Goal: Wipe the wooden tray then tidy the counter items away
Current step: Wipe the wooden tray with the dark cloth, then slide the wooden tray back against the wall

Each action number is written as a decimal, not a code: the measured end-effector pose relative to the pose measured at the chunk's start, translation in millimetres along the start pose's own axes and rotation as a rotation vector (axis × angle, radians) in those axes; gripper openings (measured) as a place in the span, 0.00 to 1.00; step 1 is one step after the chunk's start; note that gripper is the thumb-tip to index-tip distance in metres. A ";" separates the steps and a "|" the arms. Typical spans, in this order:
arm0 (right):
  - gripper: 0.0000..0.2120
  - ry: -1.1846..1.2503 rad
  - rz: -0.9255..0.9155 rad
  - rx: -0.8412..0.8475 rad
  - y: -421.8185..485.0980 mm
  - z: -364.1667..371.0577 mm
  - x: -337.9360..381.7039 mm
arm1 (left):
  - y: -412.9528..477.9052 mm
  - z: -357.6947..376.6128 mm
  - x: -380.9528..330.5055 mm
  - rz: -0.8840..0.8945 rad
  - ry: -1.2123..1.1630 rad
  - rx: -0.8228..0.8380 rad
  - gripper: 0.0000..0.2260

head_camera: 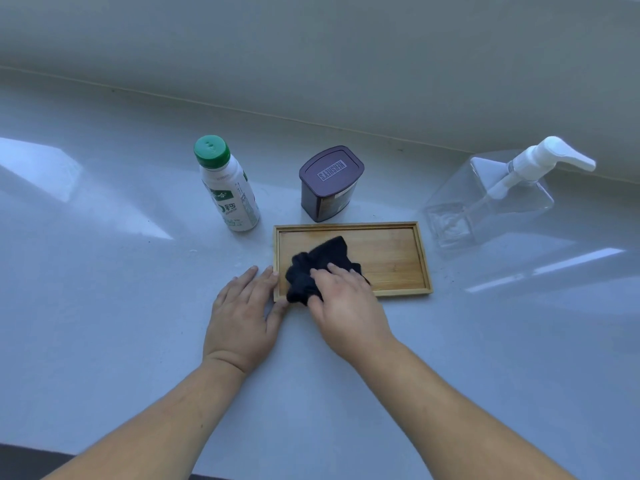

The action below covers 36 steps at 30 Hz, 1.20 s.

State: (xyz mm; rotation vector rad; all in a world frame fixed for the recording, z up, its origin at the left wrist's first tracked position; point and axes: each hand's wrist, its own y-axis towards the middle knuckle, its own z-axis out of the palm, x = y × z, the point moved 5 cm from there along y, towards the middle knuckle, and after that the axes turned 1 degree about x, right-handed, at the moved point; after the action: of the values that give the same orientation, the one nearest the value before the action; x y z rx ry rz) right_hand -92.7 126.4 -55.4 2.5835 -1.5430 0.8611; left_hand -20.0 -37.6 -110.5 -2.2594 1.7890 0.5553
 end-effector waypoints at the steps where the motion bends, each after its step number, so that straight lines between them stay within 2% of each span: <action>1: 0.19 -0.022 0.000 -0.003 -14.7 0.4 -4.2 | -0.4 -0.1 -0.4 -0.001 0.001 0.009 0.24; 5: 0.17 -0.066 0.045 -0.117 -64.6 -4.5 -19.2 | 0.0 -0.8 -1.6 -0.006 -0.007 0.054 0.25; 8: 0.15 -0.195 0.011 -0.187 -102.7 0.8 -18.6 | -0.8 -4.5 -3.1 -0.025 -0.023 0.067 0.25; 12: 0.22 -0.357 -0.011 -0.027 -144.5 41.9 -7.5 | -0.4 -8.7 -5.5 -0.034 -0.046 0.122 0.28; 15: 0.33 -0.413 -0.006 0.062 -152.9 51.8 3.0 | 3.0 -15.4 -6.4 -0.054 -0.057 0.162 0.29; 16: 0.35 -0.362 -0.017 0.043 -150.8 45.4 3.5 | 5.5 -18.4 -7.4 -0.055 -0.054 0.174 0.28; 18: 0.33 -0.173 0.016 -0.092 -138.9 18.0 -7.2 | 12.7 -25.4 -11.3 -0.053 -0.045 0.188 0.25; 20: 0.28 0.110 0.262 -0.224 -114.9 -21.7 -37.6 | 24.0 -32.3 -15.6 -0.108 -0.077 0.238 0.21; 22: 0.29 0.467 0.548 -0.321 -87.4 -54.2 -71.5 | 37.8 -36.0 -17.3 -0.261 -0.199 0.296 0.21; 25: 0.31 0.861 0.778 -0.315 -51.1 -72.1 -104.7 | 56.5 -36.0 -20.5 -0.512 -0.522 0.391 0.25; 29: 0.36 0.985 0.852 -0.243 -31.5 -75.8 -111.2 | 67.2 -34.3 -27.7 -0.682 -0.845 0.440 0.26; 32: 0.37 1.065 0.851 -0.268 -33.2 -75.7 -110.2 | 64.9 -38.3 -32.1 -0.707 -0.897 0.458 0.25; 36: 0.36 1.086 0.834 -0.293 -50.2 -73.5 -115.5 | 54.5 -43.7 -39.4 -0.705 -0.918 0.458 0.16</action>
State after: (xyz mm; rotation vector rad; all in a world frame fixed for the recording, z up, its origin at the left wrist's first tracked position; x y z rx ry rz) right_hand -126.6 266.4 -33.0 0.8239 -1.9756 1.5157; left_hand -73.3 -32.7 -50.6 -1.6879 0.5528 0.7462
